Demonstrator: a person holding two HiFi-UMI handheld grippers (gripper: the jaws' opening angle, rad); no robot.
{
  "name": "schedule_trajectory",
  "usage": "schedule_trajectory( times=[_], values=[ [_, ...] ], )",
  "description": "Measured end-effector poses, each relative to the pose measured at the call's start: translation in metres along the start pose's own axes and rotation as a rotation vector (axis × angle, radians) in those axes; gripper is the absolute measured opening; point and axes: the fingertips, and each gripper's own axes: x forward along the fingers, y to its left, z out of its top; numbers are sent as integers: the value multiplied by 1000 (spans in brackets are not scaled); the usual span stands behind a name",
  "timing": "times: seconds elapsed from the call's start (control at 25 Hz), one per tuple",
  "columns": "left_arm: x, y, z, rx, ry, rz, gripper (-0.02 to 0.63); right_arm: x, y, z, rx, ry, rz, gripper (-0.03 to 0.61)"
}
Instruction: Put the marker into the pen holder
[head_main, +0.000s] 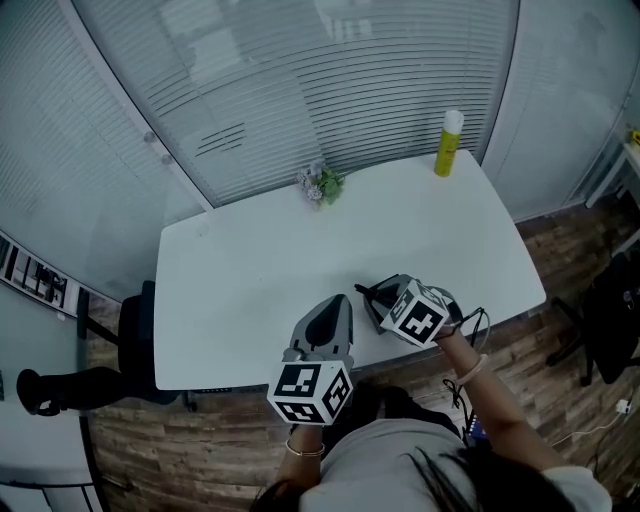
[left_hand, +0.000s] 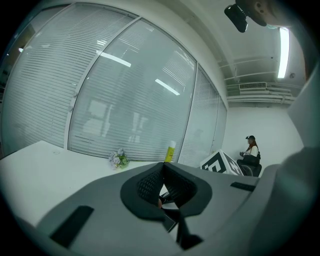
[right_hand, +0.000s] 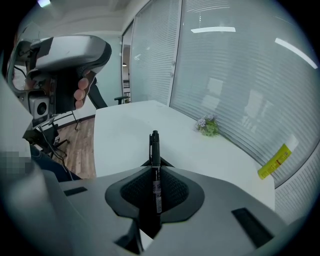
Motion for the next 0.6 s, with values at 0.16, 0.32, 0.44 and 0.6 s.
schedule_trajectory(
  times=[0.16,0.32,0.44,0.6],
  values=[
    [-1,3,1,-8,-5,6,18,2,0,0,-16,11,1,72],
    [-1,2,1,-10,-5,2,18,1,-2,-1,-12,0,-20,72],
    [-2,1,0,-11,-3,-1,18,1,-2,0,-16,-3,-29,72],
    [-2,1,1,-15,-5,-1,18,2,-1,-1,-26,9,-24,74]
  ],
)
